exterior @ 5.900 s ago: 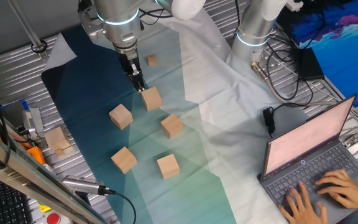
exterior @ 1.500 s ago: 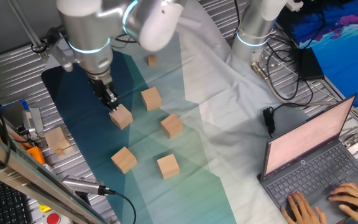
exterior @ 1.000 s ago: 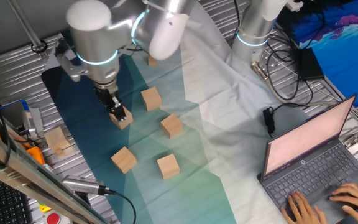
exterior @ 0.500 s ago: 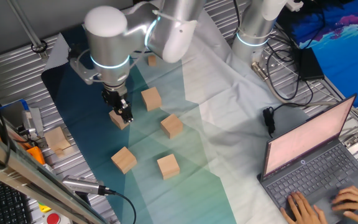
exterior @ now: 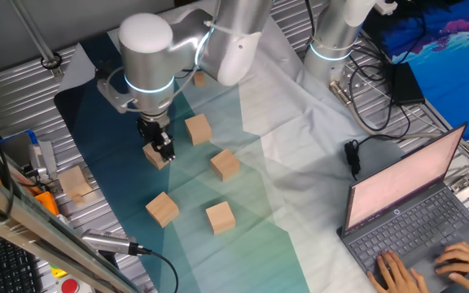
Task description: Stack the blocks in a vertical line of five
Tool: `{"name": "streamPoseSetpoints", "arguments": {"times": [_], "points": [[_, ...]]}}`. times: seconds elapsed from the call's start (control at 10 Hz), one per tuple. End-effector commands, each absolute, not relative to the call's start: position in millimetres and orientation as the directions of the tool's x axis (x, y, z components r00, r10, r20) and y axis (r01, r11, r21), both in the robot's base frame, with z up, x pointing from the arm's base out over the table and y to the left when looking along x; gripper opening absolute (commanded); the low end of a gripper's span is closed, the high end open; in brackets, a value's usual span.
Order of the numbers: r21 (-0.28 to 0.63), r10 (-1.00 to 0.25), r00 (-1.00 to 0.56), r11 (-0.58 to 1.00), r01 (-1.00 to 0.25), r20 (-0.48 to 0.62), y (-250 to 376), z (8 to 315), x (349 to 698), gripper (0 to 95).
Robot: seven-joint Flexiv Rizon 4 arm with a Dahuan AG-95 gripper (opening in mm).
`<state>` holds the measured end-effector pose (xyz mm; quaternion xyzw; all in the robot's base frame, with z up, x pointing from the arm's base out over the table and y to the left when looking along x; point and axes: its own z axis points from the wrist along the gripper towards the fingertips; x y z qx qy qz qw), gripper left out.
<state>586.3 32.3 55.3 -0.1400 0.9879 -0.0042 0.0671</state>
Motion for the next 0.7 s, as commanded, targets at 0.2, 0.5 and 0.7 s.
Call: {"name": "streamPoseSetpoints", "arguments": {"times": [0.2,0.5,0.7], "points": [[-0.026,-0.296,-0.944,0.955,-0.296,-0.145,22,54,587,76.0],[-0.022,-0.286,-0.945,0.958,-0.286,-0.159,22,47,585,76.0],[-0.020,-0.271,-0.949,0.962,-0.271,-0.160,23,45,585,76.0]]}}
